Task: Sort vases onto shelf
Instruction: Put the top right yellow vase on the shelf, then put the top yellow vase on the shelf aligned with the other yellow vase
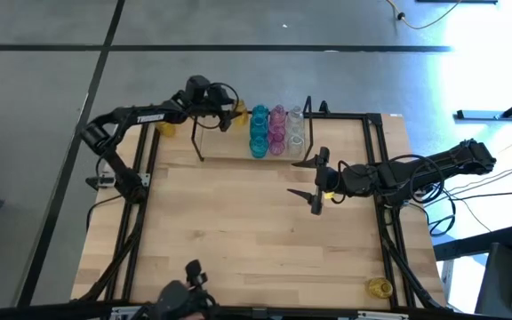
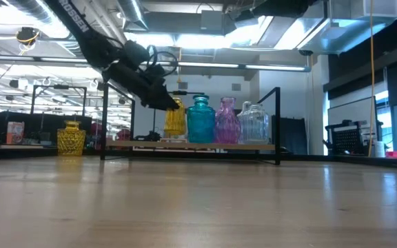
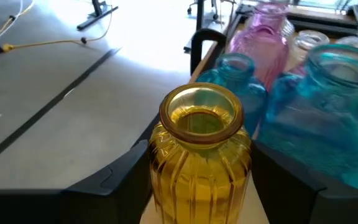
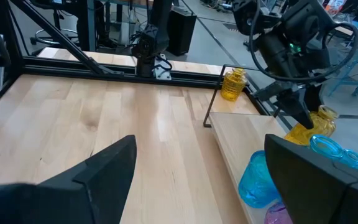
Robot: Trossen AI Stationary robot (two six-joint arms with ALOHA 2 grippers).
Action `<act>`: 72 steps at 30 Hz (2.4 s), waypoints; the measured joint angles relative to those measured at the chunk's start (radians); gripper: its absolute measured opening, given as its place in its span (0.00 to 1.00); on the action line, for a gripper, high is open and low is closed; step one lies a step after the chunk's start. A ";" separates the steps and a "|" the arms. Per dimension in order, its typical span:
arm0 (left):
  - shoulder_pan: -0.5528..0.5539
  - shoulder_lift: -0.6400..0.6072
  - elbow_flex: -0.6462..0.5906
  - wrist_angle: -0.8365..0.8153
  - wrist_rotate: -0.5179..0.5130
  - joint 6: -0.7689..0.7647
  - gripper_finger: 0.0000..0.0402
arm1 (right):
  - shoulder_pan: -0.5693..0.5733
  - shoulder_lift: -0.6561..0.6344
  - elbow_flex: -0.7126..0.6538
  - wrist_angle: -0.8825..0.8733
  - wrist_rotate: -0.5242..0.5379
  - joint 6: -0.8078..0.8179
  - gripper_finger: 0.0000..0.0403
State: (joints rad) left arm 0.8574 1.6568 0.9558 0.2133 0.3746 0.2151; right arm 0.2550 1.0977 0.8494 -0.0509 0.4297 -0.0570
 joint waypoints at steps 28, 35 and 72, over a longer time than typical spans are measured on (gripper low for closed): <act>-0.019 0.086 0.001 0.071 -0.042 -0.048 0.62 | 0.000 0.000 0.000 -0.002 0.000 0.000 0.83; -0.036 0.086 0.001 0.063 -0.041 -0.036 0.69 | 0.000 0.000 0.000 -0.002 0.000 0.000 0.83; -0.150 -0.570 0.000 -0.605 -0.515 -0.092 0.88 | 0.000 0.000 0.000 -0.003 0.000 0.006 0.83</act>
State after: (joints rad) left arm 0.7077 1.0864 0.9558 -0.3917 -0.1407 0.1232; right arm 0.2546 1.0977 0.8490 -0.0536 0.4294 -0.0507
